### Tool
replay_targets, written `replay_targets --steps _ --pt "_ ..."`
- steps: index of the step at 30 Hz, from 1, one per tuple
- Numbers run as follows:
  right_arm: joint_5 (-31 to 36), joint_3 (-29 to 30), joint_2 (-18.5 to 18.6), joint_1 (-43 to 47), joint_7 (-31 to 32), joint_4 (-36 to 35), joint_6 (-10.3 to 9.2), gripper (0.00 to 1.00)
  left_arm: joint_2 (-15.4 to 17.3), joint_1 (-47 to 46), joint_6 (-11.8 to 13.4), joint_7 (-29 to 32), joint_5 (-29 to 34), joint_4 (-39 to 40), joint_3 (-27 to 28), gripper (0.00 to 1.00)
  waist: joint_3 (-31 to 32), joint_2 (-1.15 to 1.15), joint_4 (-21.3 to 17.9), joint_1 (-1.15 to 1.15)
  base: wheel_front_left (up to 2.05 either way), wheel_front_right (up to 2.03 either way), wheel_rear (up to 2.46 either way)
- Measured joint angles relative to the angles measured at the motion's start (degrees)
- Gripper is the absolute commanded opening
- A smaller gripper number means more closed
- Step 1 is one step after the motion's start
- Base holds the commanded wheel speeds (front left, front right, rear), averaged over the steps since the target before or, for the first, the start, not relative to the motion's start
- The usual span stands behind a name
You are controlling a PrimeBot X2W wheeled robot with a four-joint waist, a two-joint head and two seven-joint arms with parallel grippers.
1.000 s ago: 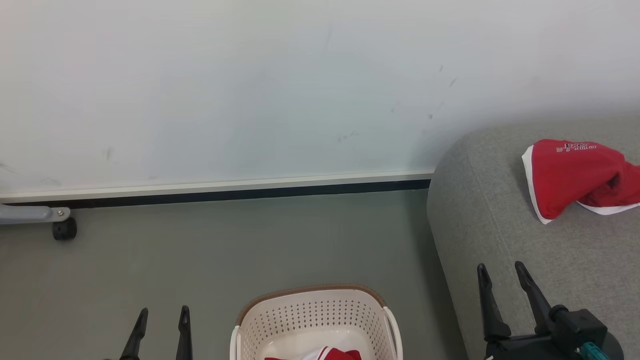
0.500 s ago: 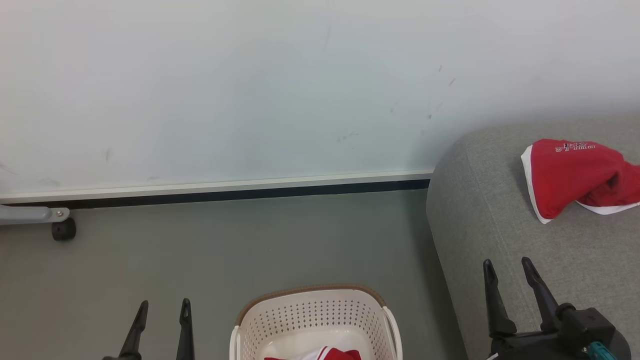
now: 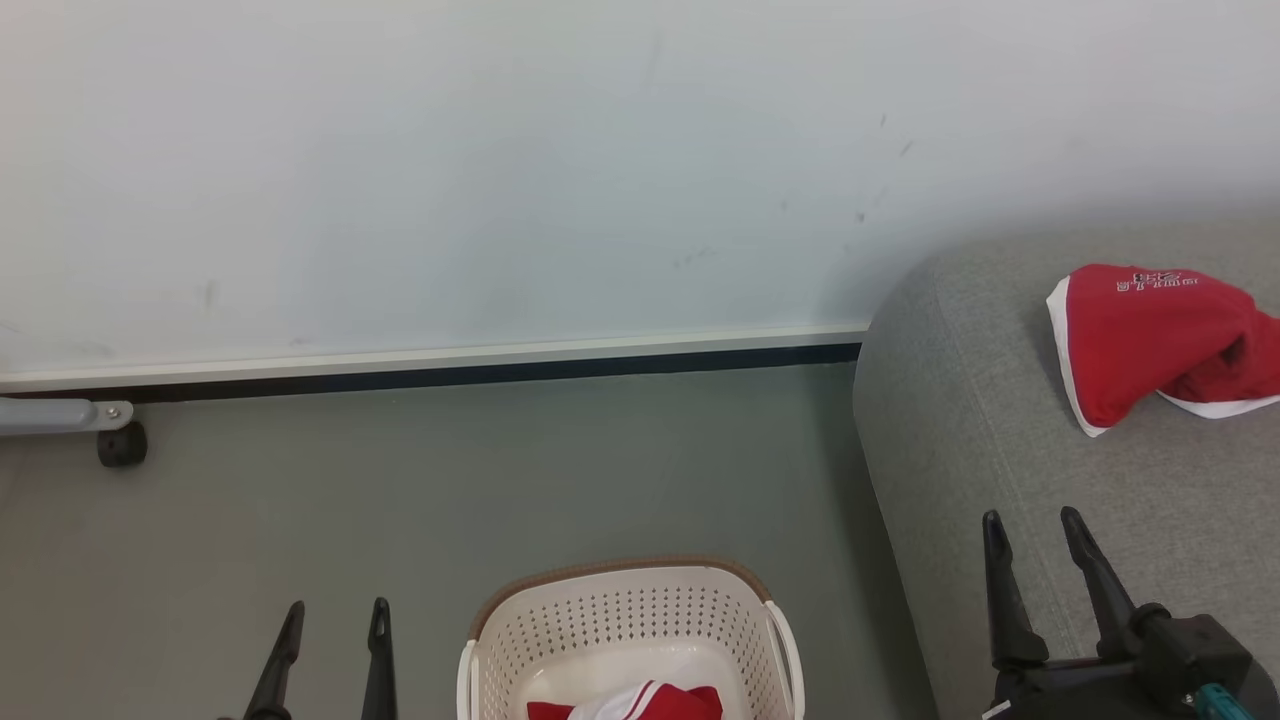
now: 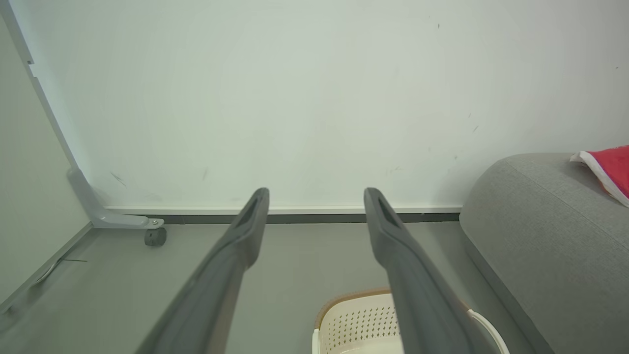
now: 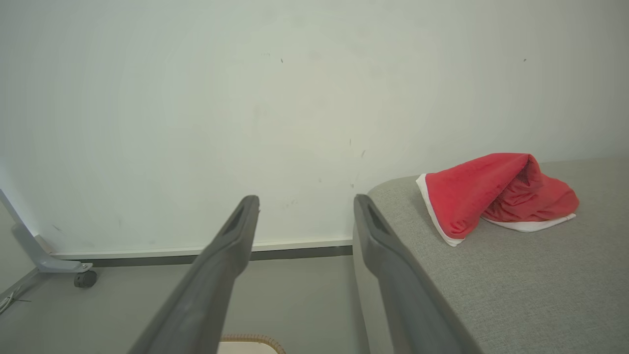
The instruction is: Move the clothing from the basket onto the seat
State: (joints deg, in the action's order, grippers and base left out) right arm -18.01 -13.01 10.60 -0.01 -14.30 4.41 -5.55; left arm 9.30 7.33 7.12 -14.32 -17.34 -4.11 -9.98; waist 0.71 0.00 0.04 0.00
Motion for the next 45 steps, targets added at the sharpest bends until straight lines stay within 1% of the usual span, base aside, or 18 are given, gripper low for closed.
replay_targets --steps 4,9,13,15,18,24,29,37,45 --pt "0.0 0.97 0.31 0.09 0.0 -0.71 -0.08 1.0 -0.11 -0.1 -0.12 0.0 0.52 0.22 -1.1 1.0 -1.12 0.0 -0.04 0.01 0.0 0.0 0.0" --pt "0.02 2.87 1.03 -0.04 -0.09 -2.3 -0.34 1.0 -0.34 -2.68 -2.1 0.0 1.42 -0.67 -4.21 1.0 -3.52 0.0 -0.03 0.01 0.0 0.0 0.0" --pt "0.41 4.08 1.53 -1.34 -0.24 -3.53 -0.51 1.0 -0.51 -6.48 -3.27 0.43 3.18 -3.22 -6.51 1.0 -6.19 0.0 -0.11 0.01 0.0 0.0 0.0" --pt "0.47 4.47 1.87 -2.41 -0.24 -4.08 -0.51 1.0 -0.56 -8.67 -4.15 1.23 3.79 -4.99 -7.71 1.0 -7.66 0.0 -0.23 0.01 0.0 0.0 0.0" --pt "0.94 4.72 2.26 -4.56 -0.25 -4.67 -0.51 1.0 -0.79 -11.52 -4.71 2.19 4.64 -7.6 -9.14 1.0 -9.95 0.0 -0.57 0.02 0.0 0.0 0.0" --pt "1.55 5.99 3.37 -8.49 -0.41 -6.82 -0.52 1.0 -2.41 -17.07 -6.69 4.26 7.01 -14.05 -12.74 1.0 -14.66 0.01 -1.97 0.02 0.0 0.0 0.0" --pt "3.05 6.76 4.72 -10.2 -0.41 -9.69 -0.52 1.0 -5.23 -23.11 -7.25 6.6 8.55 -21.02 -16.72 1.0 -19.56 0.01 -3.67 0.02 0.0 0.0 0.0" --pt "4.43 6.13 5.06 -14.56 -0.41 -14.25 -0.48 1.0 -5.72 -28.4 -8.62 8.87 12.04 -28.6 -21.51 1.0 -26.33 0.01 -5.78 0.02 0.0 0.0 0.0" --pt "5.12 8.09 6.12 -17.11 -0.42 -19.34 -0.48 1.0 -6.08 -34.26 -8.65 10.21 14.16 -34.76 -23.77 1.0 -33.27 0.01 -7.41 0.01 0.0 0.0 0.0"
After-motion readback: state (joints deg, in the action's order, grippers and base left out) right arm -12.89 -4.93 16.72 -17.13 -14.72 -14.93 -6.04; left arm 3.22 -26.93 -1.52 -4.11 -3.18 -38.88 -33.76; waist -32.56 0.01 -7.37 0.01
